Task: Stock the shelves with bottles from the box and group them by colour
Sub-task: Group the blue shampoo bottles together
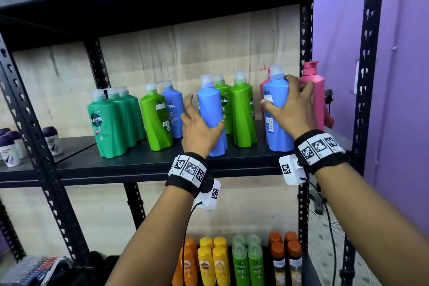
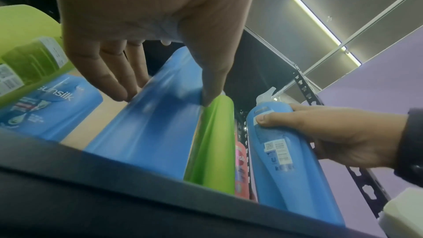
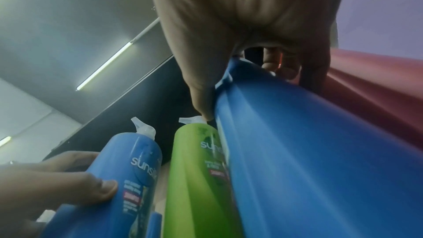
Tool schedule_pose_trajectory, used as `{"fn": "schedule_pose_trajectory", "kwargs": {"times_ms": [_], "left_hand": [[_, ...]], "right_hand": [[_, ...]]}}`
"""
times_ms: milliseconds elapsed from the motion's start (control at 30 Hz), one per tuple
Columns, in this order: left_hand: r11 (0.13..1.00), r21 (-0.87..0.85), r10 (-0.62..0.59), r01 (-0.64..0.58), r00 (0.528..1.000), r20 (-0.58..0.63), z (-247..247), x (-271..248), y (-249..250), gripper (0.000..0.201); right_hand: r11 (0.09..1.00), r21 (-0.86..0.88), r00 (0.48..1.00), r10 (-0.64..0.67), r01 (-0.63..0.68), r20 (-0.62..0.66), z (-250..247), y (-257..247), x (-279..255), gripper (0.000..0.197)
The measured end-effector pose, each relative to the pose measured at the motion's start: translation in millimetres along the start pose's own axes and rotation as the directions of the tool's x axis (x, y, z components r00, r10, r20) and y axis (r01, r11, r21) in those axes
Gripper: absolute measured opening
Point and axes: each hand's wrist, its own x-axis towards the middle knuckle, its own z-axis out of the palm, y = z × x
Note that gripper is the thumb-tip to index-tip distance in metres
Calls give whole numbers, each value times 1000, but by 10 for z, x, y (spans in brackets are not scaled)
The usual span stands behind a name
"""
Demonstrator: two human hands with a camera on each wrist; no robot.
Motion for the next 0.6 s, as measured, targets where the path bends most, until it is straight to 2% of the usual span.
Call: {"fn": "schedule_pose_trajectory", "kwargs": {"times_ms": [100, 267, 400, 500, 600], "left_hand": [[999, -34, -15, 15, 1000, 6, 50, 51, 23, 108], [947, -323, -10, -1, 999, -32, 204, 190, 32, 103], [915, -403, -23, -1, 998, -56, 291, 215, 20, 87], [900, -436, -30, -14, 995, -93, 290, 195, 18, 64], [896, -442, -14, -51, 990, -142, 226, 136, 24, 56]], "right_hand": [[998, 63, 1000, 27, -26, -17, 49, 7, -48, 77], [936, 351, 999, 21, -4, -44, 101, 22, -142, 73], [925, 378, 999, 43, -33, -19, 86, 1, -163, 73], [919, 394, 1000, 14, -2, -28, 49, -24, -195, 74], [908, 418, 999, -15, 33, -47, 50, -116, -262, 72]]}}
